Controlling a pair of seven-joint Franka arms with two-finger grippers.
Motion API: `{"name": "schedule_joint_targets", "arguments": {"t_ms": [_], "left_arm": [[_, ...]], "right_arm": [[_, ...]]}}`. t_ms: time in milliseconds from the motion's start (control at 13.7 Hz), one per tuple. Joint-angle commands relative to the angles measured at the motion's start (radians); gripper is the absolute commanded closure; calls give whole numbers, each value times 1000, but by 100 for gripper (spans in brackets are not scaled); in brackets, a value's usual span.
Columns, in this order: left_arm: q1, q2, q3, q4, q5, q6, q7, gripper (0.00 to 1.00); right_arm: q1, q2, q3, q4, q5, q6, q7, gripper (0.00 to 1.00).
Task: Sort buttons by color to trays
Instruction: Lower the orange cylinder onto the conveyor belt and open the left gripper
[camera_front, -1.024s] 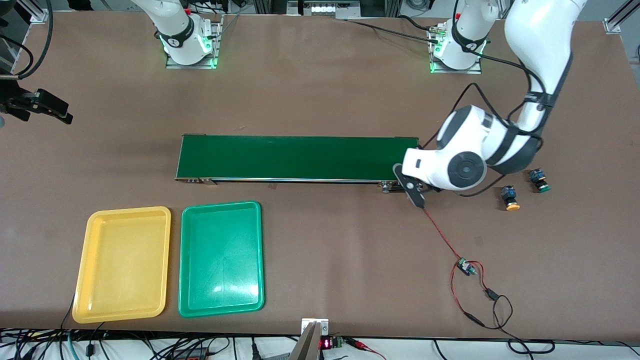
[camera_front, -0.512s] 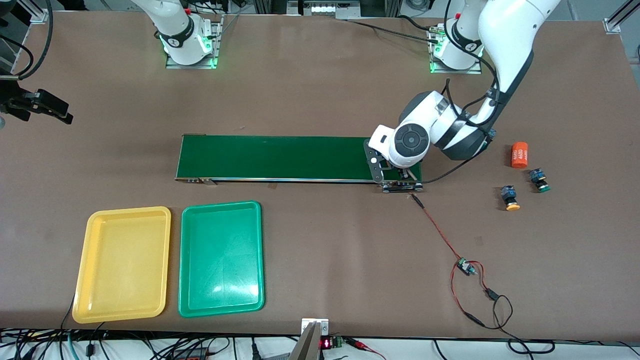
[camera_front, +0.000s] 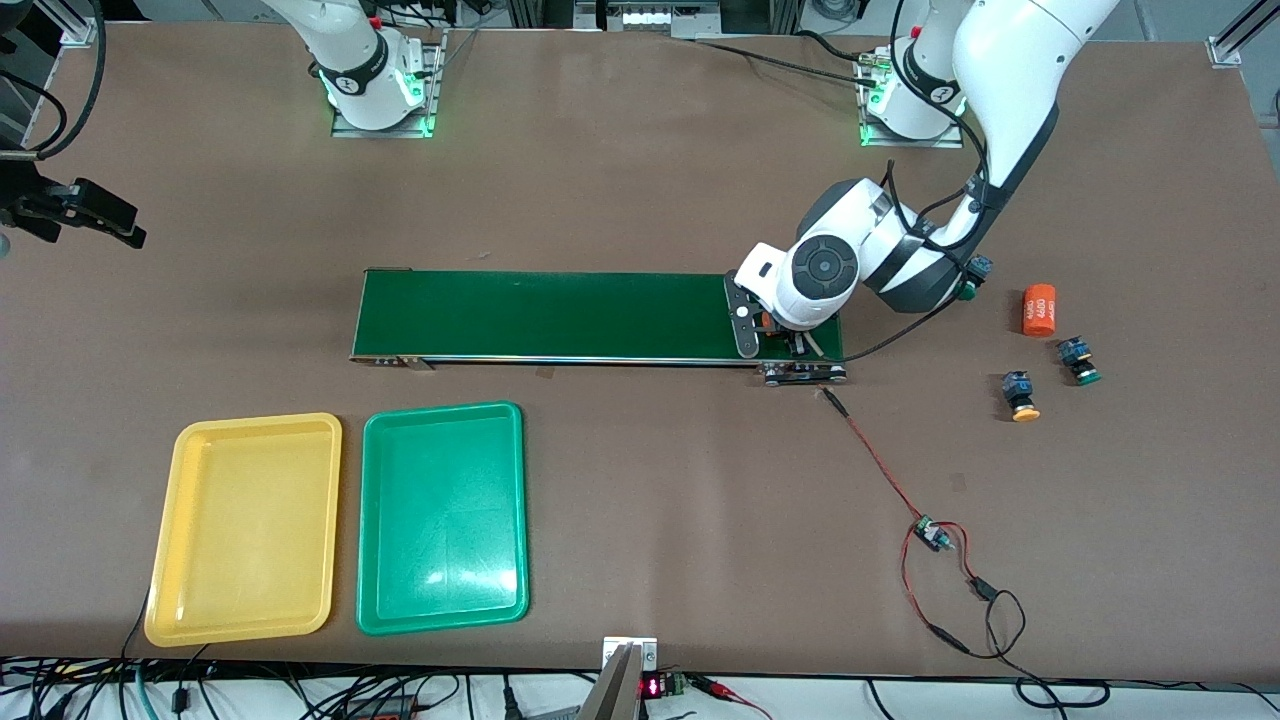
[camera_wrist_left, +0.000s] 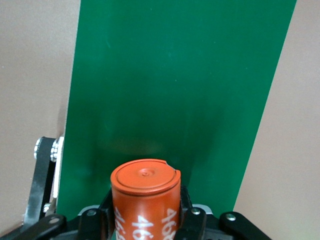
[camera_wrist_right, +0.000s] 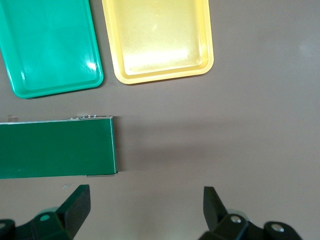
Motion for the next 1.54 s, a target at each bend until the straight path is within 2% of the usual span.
{"name": "schedule_joint_targets", "arguments": {"t_ms": [0, 439, 512, 585, 658, 878, 1024, 1243, 1463], "left_arm": [[24, -28, -18, -36, 19, 9, 12, 90], [22, -28, -21, -32, 19, 10, 16, 89], [22, -27, -21, -31, 19, 12, 17, 60], [24, -28, -21, -29, 19, 10, 17, 3], [24, -33, -22, -25, 19, 7, 14, 0], [33, -76, -21, -2, 3, -23, -3, 0], [55, -106, -21, 68, -29, -159, -70, 0], [85, -105, -15, 246, -55, -411, -235, 0], [188, -100, -7, 300, -52, -465, -352, 0]], "right_arm": [[-11, 1, 1, 13, 17, -16, -3, 0], [-13, 3, -2, 12, 17, -16, -5, 0], [-10, 1, -2, 12, 17, -16, -5, 0], [-10, 3, -2, 10, 16, -16, -7, 0], [-10, 3, -2, 10, 17, -16, -7, 0], [-13, 3, -2, 10, 17, -16, -7, 0], [-11, 3, -2, 10, 17, -16, -8, 0], [-13, 4, -3, 10, 17, -16, -11, 0], [-14, 4, -3, 10, 17, -16, -11, 0]]}}
